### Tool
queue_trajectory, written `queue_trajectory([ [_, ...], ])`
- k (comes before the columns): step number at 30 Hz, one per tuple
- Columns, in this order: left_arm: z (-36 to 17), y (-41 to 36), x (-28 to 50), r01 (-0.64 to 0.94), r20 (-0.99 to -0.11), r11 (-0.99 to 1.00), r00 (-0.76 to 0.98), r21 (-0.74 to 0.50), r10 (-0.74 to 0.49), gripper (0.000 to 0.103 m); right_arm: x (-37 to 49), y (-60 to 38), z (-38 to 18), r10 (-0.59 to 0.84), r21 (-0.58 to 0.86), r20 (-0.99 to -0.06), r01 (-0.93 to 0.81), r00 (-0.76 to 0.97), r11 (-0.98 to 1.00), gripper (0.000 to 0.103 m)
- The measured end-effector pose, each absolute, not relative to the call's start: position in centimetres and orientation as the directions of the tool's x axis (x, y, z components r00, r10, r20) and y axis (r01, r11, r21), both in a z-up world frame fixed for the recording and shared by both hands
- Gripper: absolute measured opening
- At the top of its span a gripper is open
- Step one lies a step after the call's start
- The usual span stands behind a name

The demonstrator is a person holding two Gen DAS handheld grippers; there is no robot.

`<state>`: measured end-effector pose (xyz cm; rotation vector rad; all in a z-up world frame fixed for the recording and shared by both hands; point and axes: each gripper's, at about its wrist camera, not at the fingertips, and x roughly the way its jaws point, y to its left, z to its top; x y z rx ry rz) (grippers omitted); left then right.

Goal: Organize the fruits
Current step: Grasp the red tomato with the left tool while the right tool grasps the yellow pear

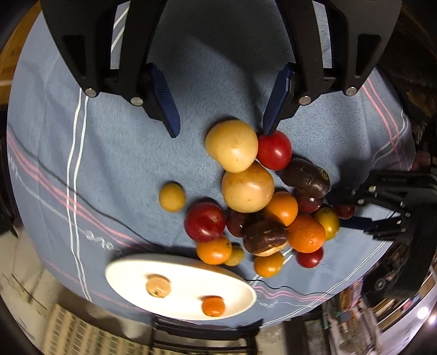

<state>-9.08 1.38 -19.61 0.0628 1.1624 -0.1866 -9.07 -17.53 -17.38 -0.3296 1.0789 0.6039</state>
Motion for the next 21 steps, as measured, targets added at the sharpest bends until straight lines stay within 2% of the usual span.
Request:
queue_trajectory([
  [3, -19.2, 1.9, -9.0, 0.178, -0.915, 0.981, 0.378, -0.080, -0.143, 0.036, -8.8, -17.8, -17.0, 0.336, 0.066, -0.898, -0.670, 0.283, 0.739, 0.064],
  [9, -19.3, 1.7, -8.9, 0.171, -0.916, 0.982, 0.378, -0.074, -0.135, 0.037, -7.6, -17.5, -16.9, 0.357, 0.029, -0.895, -0.764, 0.267, 0.645, 0.064],
  [14, -19.6, 1.7, -9.1, 0.157, -0.918, 0.985, 0.375, -0.074, -0.128, 0.041, -6.7, -16.2, -17.2, 0.382, 0.078, -0.908, -0.829, 0.170, 0.554, 0.038],
  [16, -19.6, 1.6, -9.1, 0.151, -0.918, 0.986, 0.376, -0.074, -0.127, 0.040, -6.5, -16.0, -17.1, 0.365, 0.086, -0.919, -0.827, 0.150, 0.556, 0.038],
  [19, -19.3, 2.0, -9.2, 0.132, -0.915, 0.986, 0.378, -0.098, -0.142, 0.032, -6.6, -16.4, -16.8, 0.374, 0.122, -0.918, -0.806, 0.130, 0.579, 0.037],
  [21, -18.9, 2.5, -9.3, 0.123, -0.914, 0.986, 0.376, -0.115, -0.154, 0.031, -6.5, -17.1, -16.2, 0.397, 0.152, -0.908, -0.778, 0.134, 0.610, 0.037],
])
